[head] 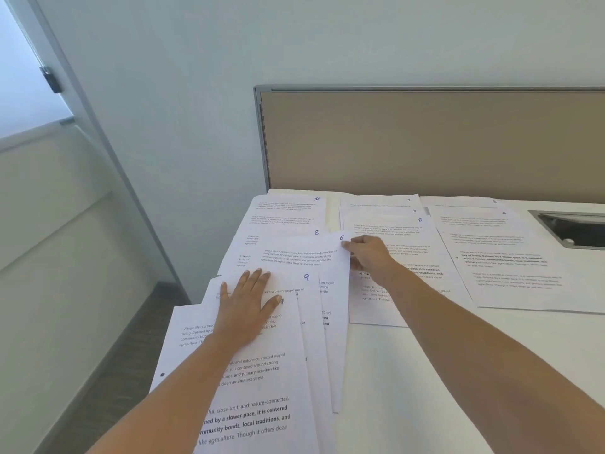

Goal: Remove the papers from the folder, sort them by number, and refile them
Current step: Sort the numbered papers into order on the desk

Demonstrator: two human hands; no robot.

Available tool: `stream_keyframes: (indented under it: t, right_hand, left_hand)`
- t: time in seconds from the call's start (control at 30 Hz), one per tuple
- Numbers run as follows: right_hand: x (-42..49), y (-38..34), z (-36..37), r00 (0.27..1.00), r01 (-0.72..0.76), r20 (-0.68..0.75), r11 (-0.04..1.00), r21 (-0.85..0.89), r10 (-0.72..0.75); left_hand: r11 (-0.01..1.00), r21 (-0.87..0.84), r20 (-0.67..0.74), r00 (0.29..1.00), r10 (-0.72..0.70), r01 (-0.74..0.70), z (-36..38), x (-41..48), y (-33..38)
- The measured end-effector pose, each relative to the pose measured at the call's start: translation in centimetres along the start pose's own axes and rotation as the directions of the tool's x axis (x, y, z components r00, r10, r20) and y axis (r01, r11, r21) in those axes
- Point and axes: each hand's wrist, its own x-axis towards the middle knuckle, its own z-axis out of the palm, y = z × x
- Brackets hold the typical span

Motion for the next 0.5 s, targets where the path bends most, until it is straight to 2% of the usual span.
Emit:
stream_keyframes:
  t: [0.07, 0.13, 0.2, 0.37, 0.43, 0.5]
  right_hand:
    - [-1.2, 0.6, -0.1, 0.982, -0.062, 0.177, 0.997, -0.053, 0.071]
    - [-2.0, 1.2, -0.4, 0.96, -0.045, 0.267, 0.986, -0.159, 0.087]
    - [-2.0, 1.3, -1.1, 0.974, -0.02, 0.219, 0.981, -0.195, 0.063]
    - [-0.3, 0.9, -3.5, 0.997, -0.013, -0.082, 0.989, -0.146, 0.001]
    - [-0.6, 1.0, -4.1, 0.997, -0.042, -0.065, 0.99, -0.133, 0.034]
    - [-1.3, 1.3, -4.3, 0.993, -0.096, 0.047, 0.985, -0.143, 0.104]
  left_hand:
    - [1.0, -0.004, 0.008, 1.0, 0.001, -0.001, -0.1, 0.0, 0.0]
    - [1.0, -0.008, 0.016, 1.0, 0.001, -0.001, -0.3, 0.0, 0.1]
    - [1.0, -0.005, 0.025, 1.0, 0.001, -0.001, -0.3, -0.1, 0.2]
    - [1.0, -0.008, 0.031, 0.999, 0.008, -0.008, -0.3, -0.1, 0.4]
    - [1.0, -0.01, 0.036, 0.999, 0.012, -0.012, -0.3, -0.1, 0.6]
    - [1.0, -0.011, 0.04, 0.999, 0.019, -0.019, -0.4, 0.0, 0.7]
